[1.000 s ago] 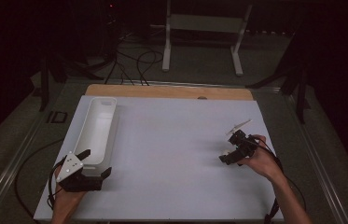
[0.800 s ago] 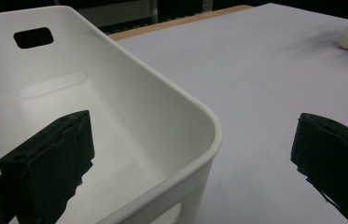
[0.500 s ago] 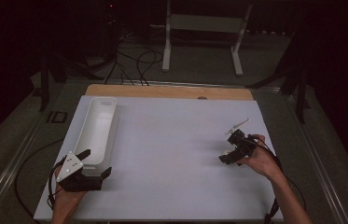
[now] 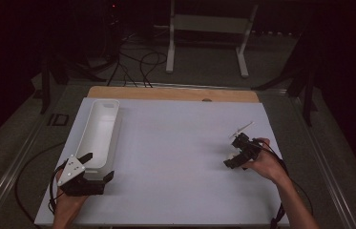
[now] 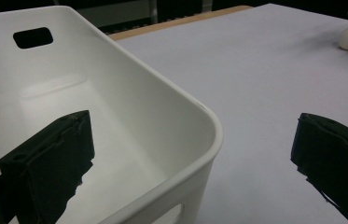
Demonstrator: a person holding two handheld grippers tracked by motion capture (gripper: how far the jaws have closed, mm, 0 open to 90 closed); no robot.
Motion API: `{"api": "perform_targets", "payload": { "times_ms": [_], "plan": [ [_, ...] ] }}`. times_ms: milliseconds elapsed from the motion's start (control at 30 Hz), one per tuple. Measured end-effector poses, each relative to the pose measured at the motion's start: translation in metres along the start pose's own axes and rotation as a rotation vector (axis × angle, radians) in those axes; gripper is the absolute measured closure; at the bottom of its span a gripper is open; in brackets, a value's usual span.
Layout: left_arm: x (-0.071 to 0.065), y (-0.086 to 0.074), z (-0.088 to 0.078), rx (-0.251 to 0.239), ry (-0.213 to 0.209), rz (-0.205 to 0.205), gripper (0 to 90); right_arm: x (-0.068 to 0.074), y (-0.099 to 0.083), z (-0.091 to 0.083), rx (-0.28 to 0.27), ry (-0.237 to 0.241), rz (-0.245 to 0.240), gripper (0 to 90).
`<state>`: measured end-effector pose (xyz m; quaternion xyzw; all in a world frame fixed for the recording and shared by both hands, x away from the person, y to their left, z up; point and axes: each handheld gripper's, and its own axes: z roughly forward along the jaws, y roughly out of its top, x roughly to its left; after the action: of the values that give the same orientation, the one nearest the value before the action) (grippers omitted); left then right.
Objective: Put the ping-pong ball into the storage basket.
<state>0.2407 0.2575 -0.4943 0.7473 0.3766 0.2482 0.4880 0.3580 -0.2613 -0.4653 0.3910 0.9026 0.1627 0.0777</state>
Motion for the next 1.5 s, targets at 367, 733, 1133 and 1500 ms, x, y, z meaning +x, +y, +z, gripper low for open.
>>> {"api": "perform_targets", "payload": {
  "times_ms": [367,733,1133,1500],
  "plan": [
    [0.000,0.000,0.000,0.000,0.000,0.002,0.0,0.001,0.000,0.003,0.017,-0.004,0.000,9.6],
    [0.000,0.000,0.000,0.000,0.000,0.003,0.0,0.001,0.001,0.006,0.027,-0.015,0.005,9.6],
    [0.000,0.000,0.000,0.001,0.001,0.003,0.0,0.001,0.002,0.008,0.048,-0.010,0.005,20.8],
    [0.000,0.000,0.000,0.000,0.001,0.004,0.0,0.000,0.003,0.011,0.068,-0.024,0.008,42.6]
  ]
}}
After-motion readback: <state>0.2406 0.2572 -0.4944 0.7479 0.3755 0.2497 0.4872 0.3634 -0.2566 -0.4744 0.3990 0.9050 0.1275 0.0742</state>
